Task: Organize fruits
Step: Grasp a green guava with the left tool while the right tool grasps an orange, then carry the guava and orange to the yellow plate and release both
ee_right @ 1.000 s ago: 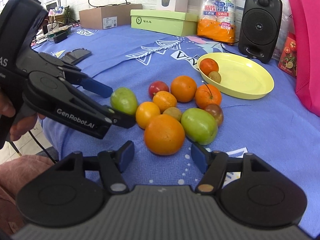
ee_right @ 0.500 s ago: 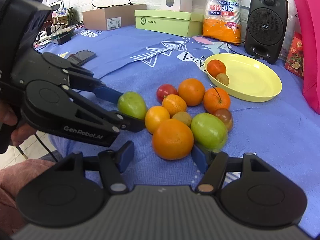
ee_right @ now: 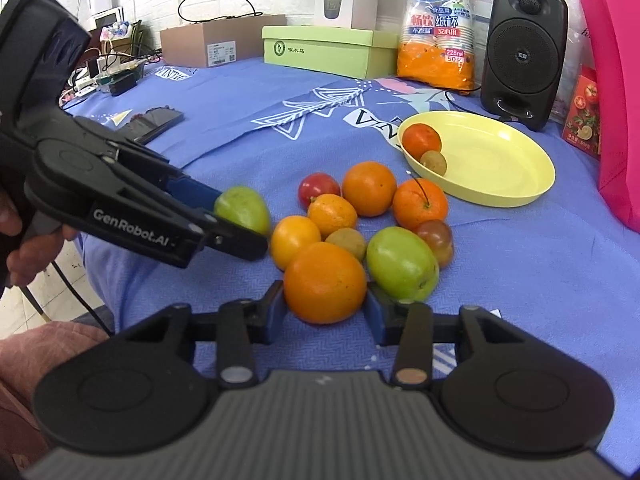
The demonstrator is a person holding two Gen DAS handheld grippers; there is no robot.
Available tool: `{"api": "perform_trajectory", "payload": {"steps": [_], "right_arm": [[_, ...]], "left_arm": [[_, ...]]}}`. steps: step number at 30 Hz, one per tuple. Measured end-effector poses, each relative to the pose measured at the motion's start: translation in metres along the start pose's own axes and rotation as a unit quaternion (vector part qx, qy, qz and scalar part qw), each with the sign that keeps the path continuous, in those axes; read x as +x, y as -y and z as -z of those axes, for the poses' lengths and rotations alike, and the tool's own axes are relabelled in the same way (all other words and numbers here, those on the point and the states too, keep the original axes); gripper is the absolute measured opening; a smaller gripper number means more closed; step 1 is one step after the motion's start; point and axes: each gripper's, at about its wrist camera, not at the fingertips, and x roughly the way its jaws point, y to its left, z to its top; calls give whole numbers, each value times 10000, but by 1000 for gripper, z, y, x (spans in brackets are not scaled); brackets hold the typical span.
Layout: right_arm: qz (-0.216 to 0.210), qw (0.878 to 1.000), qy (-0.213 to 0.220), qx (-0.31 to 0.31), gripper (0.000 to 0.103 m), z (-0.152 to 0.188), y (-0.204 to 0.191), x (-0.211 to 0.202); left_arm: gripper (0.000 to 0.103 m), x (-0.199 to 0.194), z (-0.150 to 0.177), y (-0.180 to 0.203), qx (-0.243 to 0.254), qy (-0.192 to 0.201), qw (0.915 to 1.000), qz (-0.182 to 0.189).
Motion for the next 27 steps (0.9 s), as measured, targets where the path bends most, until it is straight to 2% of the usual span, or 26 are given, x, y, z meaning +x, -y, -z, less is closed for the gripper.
{"api": "perform_trajectory", "payload": {"steps": [20, 27], "right_arm": [[-4, 10000, 10, 0, 41, 7, -5, -26], [36, 10000, 48, -61, 41, 12, -9, -39]], "left_arm": [[47, -17, -1, 11, 125, 69, 9999, -1], [47, -27, -6, 11, 138, 205, 9997, 20]]}}
